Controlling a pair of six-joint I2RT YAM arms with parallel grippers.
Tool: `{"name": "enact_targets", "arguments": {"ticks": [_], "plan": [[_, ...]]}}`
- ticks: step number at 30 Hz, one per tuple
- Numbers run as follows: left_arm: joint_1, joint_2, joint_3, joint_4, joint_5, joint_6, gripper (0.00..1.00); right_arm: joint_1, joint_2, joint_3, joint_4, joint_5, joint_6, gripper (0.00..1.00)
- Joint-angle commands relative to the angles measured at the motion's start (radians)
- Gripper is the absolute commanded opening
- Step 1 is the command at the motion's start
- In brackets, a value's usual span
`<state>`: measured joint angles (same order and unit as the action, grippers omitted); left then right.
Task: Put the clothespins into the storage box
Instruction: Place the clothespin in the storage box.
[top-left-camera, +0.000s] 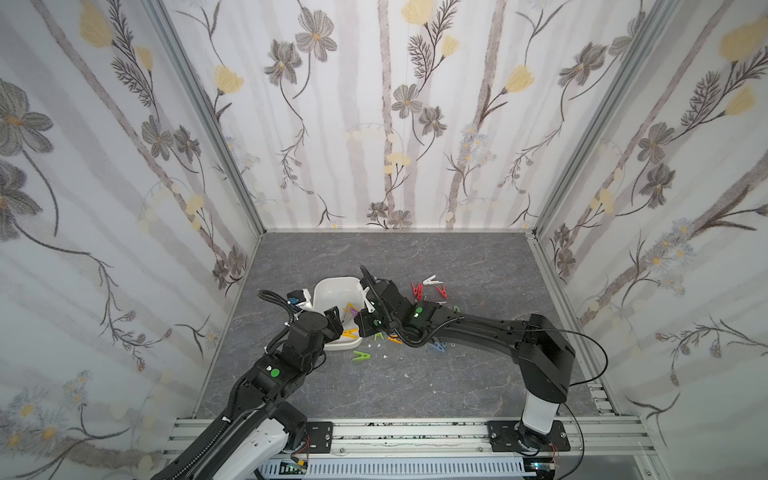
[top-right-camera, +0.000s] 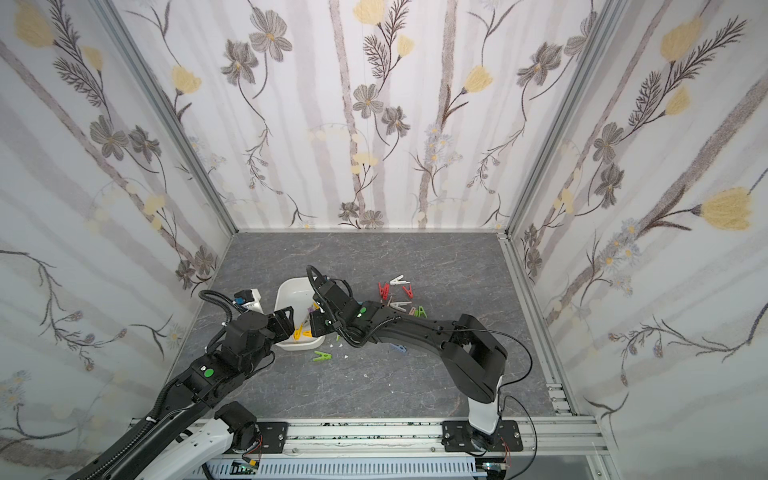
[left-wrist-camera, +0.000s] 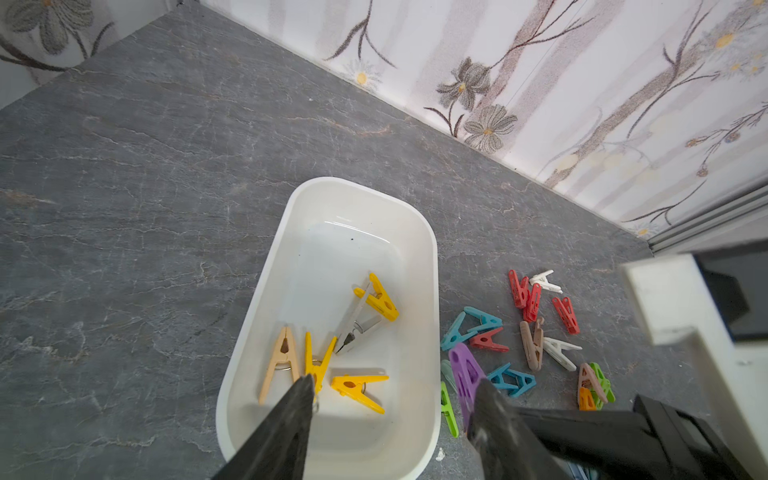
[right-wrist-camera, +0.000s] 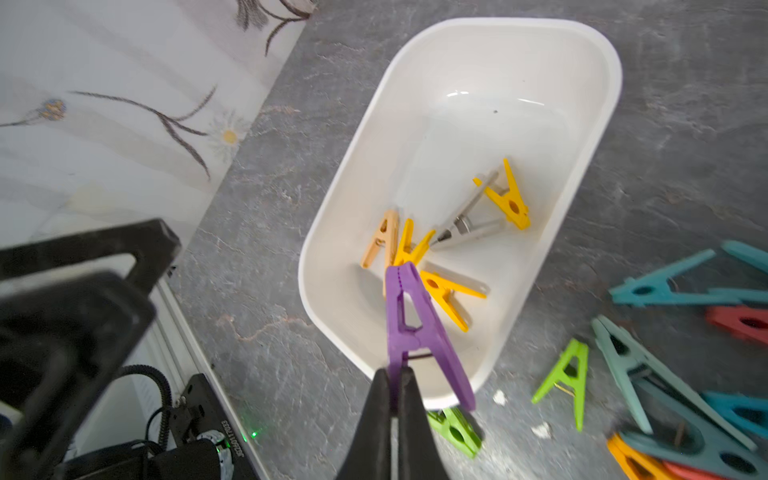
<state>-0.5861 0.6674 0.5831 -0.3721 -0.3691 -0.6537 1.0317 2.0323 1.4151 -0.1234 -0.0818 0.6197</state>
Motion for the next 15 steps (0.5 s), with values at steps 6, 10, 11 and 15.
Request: {"name": "enact_targets", "arguments": {"ticks": [6,10,11,15], "plan": [[0.003,-0.011,-0.017,0.005,0.034,-0.026,0.68,-0.052,-0.007,-0.003,0.095,-0.089,0.002,0.28],[0.005,-0.086,-0.068,0.129,0.137,-0.031,0.77,-0.077,-0.108,-0.127,0.086,-0.032,0.002,0.29],[0.005,-0.108,-0.078,0.144,0.135,-0.050,0.82,-0.085,-0.143,-0.169,0.085,-0.014,0.001,0.29],[0.008,-0.168,-0.106,0.207,0.153,-0.046,0.86,-0.117,-0.286,-0.351,0.077,0.056,0.009,0.29]]}}
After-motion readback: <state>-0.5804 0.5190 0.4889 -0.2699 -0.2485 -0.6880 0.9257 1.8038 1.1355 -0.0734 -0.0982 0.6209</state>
